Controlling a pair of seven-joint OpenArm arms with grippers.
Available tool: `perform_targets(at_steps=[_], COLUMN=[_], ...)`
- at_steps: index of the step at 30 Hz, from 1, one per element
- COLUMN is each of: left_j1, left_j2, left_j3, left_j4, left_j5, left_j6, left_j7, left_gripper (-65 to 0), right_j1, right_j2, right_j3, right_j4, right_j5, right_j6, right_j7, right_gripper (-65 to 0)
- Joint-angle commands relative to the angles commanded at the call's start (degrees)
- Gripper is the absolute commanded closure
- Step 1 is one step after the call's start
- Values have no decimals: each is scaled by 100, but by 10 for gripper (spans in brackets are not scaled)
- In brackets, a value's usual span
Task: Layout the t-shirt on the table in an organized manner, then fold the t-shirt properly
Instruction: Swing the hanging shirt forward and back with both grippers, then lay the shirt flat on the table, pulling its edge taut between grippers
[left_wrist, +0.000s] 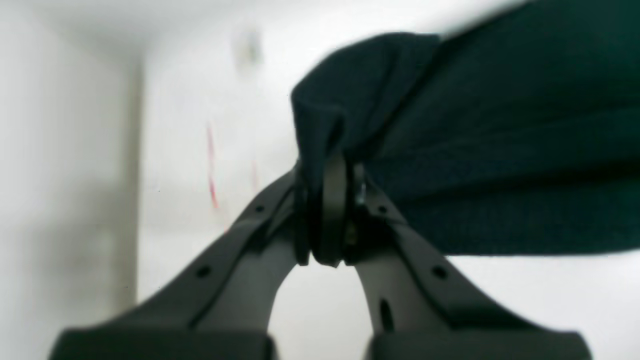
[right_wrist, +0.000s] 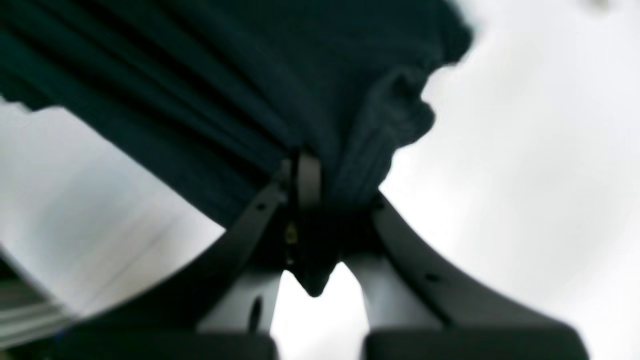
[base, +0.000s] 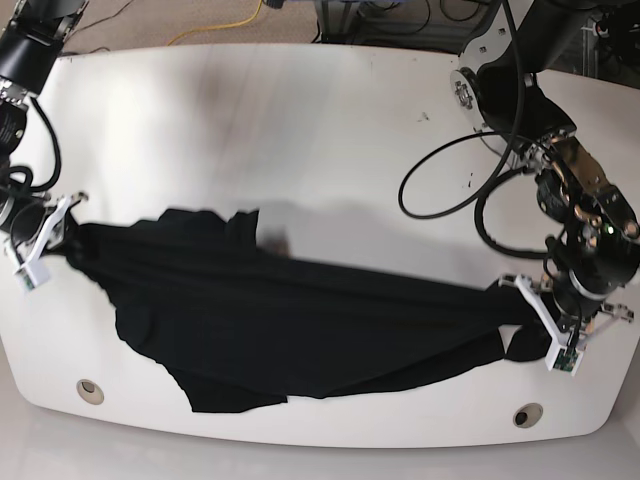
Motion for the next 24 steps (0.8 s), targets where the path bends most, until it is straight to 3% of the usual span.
perform_targets(at_steps=[7, 13, 24], left_j1=[1187, 1996, 2673], left_j2=[-35, -264, -475], left_j3=[-299, -580, -941], left_j4=[0, 0, -18], left_j5=[9, 9, 18], left_j6=[0, 0, 0], left_j7=[-26, -26, -35], left_gripper=[0, 0, 0], right_j1=[-958, -1512, -2127], right_j2=[-229, -334, -448], right_j3=[-26, -35, -44], right_j4=[0, 0, 0], right_j5=[0, 0, 0], right_j6=[0, 0, 0], right_j7=[255, 281, 281], right_gripper=[0, 0, 0])
